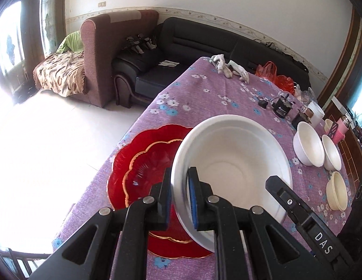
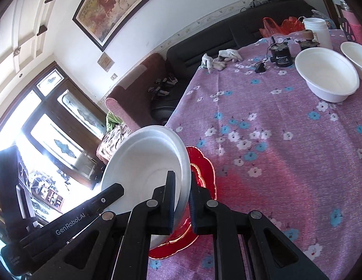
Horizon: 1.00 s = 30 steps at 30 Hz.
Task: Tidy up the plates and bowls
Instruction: 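Lower the white bowl onto the stacked red plates and open the right gripper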
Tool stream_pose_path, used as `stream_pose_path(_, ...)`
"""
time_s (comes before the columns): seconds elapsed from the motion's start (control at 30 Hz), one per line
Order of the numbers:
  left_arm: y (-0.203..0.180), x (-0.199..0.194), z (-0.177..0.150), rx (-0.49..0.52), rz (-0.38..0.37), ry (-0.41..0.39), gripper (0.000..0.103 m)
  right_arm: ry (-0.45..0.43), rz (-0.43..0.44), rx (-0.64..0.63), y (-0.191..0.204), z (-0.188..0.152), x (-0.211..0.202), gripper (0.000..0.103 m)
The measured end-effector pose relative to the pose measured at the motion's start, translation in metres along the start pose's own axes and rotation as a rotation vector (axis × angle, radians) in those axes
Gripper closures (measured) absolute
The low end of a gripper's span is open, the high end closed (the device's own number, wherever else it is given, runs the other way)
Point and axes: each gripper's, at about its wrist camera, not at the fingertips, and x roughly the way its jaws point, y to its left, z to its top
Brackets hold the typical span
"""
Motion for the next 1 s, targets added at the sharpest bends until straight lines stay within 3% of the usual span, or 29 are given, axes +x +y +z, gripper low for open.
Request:
stream_pose_path(0.23, 0.023, 0.021, -0.004, -0.017, 0.029, 0.051, 0.090, 0.058, -0.013, -0.007, 0.007, -0.012, 0.034, 0.091)
stream_pose_path(1.0, 0.036, 0.051, -0.016, -0.017, 0.075, 0.144, 0.089, 0.157, -0.054, -0.013, -0.001, -0.021, 0.072, 0.091)
